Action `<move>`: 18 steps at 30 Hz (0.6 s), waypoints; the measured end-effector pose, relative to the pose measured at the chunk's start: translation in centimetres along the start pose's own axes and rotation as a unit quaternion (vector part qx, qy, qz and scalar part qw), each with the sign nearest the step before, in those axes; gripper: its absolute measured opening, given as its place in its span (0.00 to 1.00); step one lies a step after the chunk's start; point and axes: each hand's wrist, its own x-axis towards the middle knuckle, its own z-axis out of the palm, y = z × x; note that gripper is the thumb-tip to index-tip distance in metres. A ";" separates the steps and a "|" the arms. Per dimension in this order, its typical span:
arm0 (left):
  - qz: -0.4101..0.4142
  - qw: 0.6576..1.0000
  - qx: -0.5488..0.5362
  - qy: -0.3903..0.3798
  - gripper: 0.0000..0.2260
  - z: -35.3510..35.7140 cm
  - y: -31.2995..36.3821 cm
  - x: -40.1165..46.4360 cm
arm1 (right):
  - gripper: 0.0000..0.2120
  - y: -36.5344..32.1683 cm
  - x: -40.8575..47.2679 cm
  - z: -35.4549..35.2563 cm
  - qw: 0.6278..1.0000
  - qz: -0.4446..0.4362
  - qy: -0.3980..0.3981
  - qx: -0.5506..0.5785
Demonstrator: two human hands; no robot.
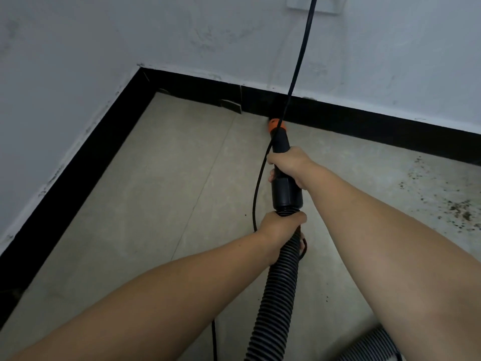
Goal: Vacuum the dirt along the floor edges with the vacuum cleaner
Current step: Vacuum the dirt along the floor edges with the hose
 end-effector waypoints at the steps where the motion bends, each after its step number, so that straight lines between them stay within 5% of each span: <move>1: -0.005 1.000 0.012 -0.006 0.05 -0.1 -0.3 -0.3 | 0.07 0.3 -0.4 0.2 1.000 0.002 0.004 0.000; 13: -0.088 0.960 0.235 -0.124 0.08 4.7 -4.9 -5.6 | 0.05 7.9 -9.9 -6.8 0.975 0.072 0.164 0.133; 18: -0.124 0.929 0.306 -0.167 0.07 7.9 -6.4 -9.3 | 0.05 10.7 -14.9 -9.8 0.964 0.106 0.156 0.190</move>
